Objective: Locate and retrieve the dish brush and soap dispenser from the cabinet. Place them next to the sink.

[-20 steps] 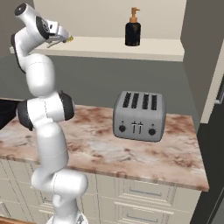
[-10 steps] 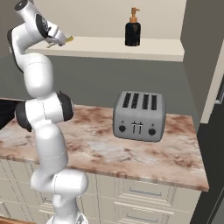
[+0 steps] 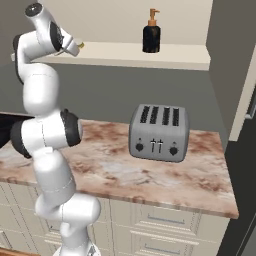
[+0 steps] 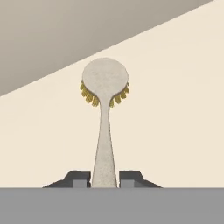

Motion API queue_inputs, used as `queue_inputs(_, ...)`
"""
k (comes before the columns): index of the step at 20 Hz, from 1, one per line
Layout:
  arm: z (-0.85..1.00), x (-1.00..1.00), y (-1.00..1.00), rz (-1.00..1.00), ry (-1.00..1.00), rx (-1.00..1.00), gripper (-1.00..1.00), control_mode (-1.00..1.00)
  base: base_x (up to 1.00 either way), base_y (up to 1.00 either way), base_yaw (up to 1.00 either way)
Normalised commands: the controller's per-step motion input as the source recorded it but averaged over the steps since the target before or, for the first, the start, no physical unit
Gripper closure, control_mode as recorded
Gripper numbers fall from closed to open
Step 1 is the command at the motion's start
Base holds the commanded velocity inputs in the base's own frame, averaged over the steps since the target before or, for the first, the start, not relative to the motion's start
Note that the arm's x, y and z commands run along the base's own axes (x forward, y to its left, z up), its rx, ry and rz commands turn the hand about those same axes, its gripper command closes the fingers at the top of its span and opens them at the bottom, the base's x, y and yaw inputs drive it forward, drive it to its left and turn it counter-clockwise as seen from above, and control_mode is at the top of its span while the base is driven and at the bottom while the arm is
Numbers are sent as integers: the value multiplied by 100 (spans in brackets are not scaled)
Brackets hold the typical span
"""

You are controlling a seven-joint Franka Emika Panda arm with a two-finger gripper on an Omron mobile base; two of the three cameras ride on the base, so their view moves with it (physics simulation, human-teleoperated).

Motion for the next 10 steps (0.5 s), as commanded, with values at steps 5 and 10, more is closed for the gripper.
queue_inputs(5,51,-11,12,7,1,-18,100,-100,0,0,0)
queue_inputs(10,29,-12,14,2,8,-15,100,-100,0,0,0)
